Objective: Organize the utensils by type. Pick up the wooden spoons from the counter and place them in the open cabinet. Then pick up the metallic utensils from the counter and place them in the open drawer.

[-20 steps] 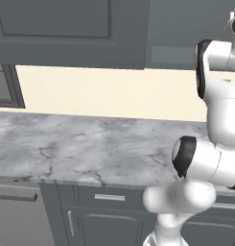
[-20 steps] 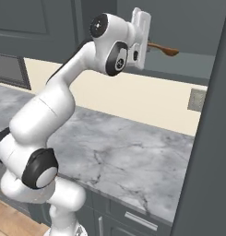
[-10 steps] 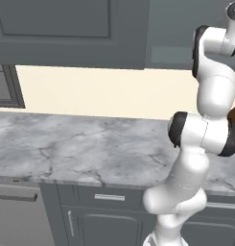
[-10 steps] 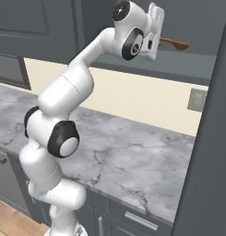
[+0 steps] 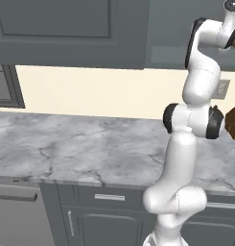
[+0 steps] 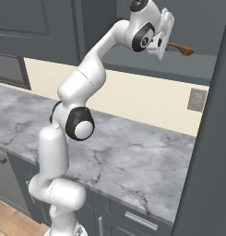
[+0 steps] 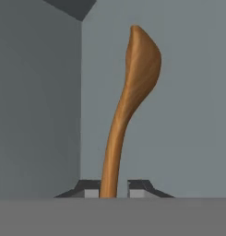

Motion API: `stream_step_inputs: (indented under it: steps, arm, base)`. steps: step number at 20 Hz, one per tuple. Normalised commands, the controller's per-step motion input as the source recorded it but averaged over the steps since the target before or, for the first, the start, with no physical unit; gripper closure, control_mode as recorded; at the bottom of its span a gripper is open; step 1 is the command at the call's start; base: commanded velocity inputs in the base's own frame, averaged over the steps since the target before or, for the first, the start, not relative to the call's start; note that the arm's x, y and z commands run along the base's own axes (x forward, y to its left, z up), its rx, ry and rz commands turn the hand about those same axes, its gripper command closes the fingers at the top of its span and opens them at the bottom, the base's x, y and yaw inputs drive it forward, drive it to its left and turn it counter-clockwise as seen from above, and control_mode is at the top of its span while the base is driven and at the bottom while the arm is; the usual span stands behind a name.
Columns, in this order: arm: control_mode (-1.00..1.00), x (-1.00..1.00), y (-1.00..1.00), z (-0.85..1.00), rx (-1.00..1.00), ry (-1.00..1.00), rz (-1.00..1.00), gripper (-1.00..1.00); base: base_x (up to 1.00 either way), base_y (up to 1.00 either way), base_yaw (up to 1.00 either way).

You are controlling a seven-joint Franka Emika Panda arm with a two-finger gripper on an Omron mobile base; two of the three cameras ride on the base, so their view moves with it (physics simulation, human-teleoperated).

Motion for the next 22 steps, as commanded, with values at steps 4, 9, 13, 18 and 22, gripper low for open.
stream_step_inputs:
  steps: [4,9,13,18,22]
  arm:
    - [-1.00,0.04,-0.52,-0.56,0.22,0.06,0.00,1.00]
    - [-1.00,-0.07,-0.23,-0.68,0.23,-0.03,0.00,1.00]
    - [-1.00,-0.01,0.16,-0.50,0.20,-0.15,0.01,-1.00]
    - [-1.00,-0.67,0.11,-0.62,0.18,-0.17,-0.01,-1.00]
    - [-1.00,-0.66,0.16,-0.34,0.31,-0.29,-0.07,-1.00]
  base:
    - [0.00,0.00,0.00]
    - [0.00,0.00,0.00]
    - [0.00,0.00,0.00]
    - [0.00,0.00,0.00]
    - [0.00,0.00,0.00]
